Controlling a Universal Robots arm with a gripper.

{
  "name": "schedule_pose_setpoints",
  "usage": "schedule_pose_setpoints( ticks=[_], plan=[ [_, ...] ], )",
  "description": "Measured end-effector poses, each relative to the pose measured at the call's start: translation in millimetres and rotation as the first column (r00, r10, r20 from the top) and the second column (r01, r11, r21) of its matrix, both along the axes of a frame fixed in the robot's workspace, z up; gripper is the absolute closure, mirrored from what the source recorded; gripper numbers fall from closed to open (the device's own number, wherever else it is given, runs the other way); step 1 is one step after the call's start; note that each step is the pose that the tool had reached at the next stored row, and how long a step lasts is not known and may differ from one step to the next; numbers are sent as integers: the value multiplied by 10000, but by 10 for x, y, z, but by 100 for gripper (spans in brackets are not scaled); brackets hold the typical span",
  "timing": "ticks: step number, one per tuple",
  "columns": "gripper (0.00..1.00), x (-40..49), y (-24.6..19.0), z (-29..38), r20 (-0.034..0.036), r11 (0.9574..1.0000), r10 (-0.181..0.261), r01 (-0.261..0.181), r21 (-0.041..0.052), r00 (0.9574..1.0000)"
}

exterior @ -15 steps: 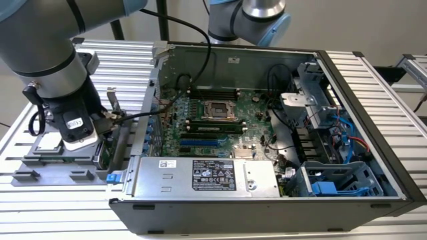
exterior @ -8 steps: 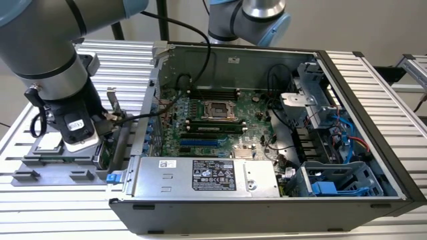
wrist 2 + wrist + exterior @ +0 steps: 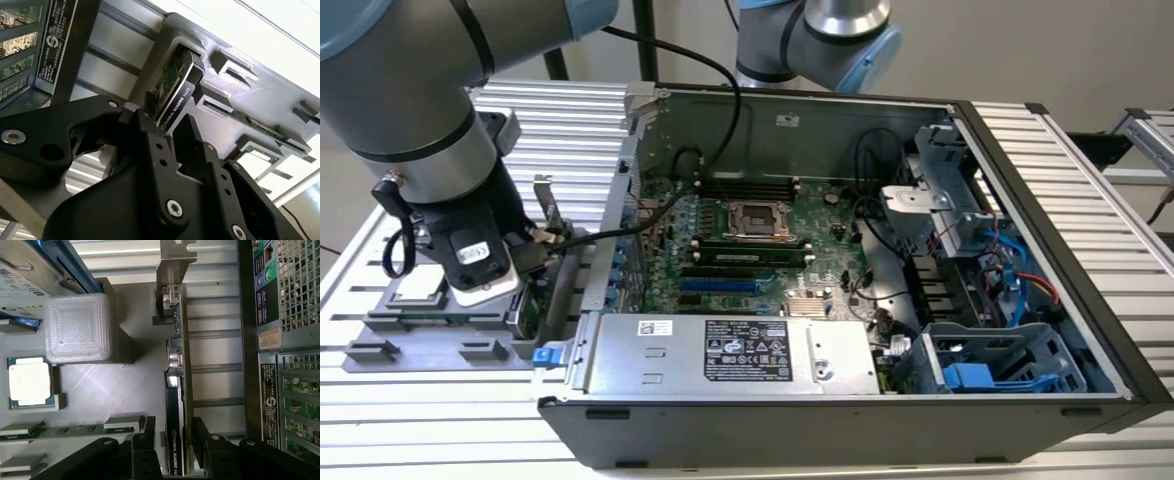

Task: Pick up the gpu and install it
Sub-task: 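Pick up the gpu and move the gpu toward the slot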

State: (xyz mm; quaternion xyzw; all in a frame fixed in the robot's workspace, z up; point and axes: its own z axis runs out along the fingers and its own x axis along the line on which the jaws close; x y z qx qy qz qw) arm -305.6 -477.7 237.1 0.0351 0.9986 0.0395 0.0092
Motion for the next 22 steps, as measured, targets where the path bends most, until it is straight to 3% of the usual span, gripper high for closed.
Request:
schedule_pose_setpoints(
  ticks=[11,18,22],
  plan=[
    [0,0,2,-10,0,10000,12,-12,0,10000],
    [0,-3,64,-10,0,9999,146,-146,1,9999],
    [0,-5,70,-10,1,9998,191,-191,1,9998]
  ],
)
